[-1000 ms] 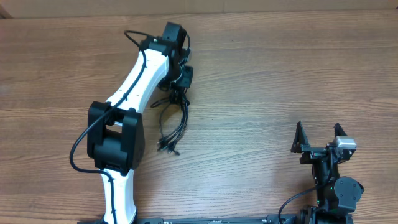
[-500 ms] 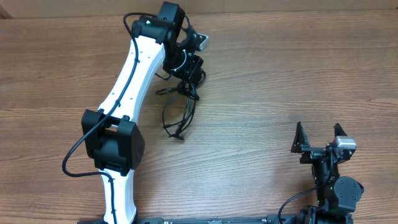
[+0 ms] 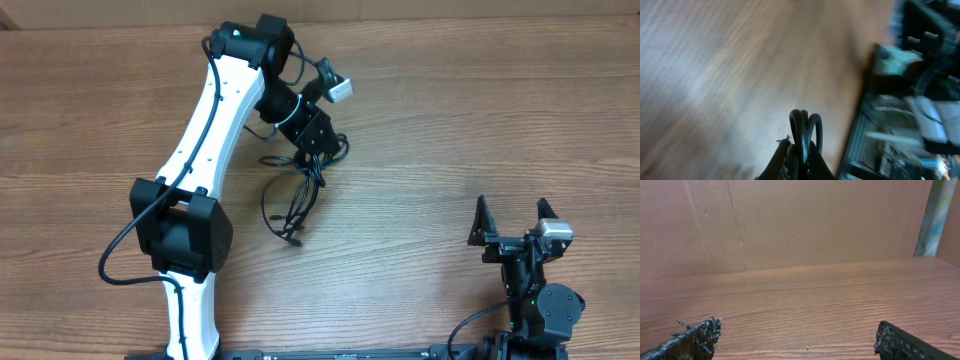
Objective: Untangle cables
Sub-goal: 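Lift the cable bundle with the left gripper, raising it off the table, then move the right gripper toward the hanging cables below the left gripper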
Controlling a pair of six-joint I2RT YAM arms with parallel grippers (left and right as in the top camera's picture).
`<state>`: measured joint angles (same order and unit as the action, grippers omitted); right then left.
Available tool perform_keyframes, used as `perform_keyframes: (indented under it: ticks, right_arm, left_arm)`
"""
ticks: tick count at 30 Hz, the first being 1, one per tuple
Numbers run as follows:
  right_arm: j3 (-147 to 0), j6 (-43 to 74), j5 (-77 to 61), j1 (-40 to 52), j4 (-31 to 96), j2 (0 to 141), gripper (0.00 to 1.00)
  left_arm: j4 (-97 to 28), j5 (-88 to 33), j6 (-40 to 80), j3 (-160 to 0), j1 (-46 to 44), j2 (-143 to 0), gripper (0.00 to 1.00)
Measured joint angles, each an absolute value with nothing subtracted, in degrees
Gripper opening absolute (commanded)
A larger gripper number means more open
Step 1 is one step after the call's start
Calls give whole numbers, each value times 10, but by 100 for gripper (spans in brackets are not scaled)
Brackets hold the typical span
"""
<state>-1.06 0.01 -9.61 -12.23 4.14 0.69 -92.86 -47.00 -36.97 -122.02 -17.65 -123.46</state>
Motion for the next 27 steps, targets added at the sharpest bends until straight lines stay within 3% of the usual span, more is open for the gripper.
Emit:
perform_keyframes:
  ticks: [9,19,27]
  right_arm:
    - [-11,13,-102,-122,27,7,100]
    - [-11,229,-248,-122,-91,6,100]
    - [-56,327,-353,-122,-2,8,100]
  left_arm:
    - [-965,-597,-521,-1220,-176,-1235,4]
    - [-960,-715,-641,-1220,-176,-1235,4]
    - [-953,-742,-662,-1221,-176,-1235,4]
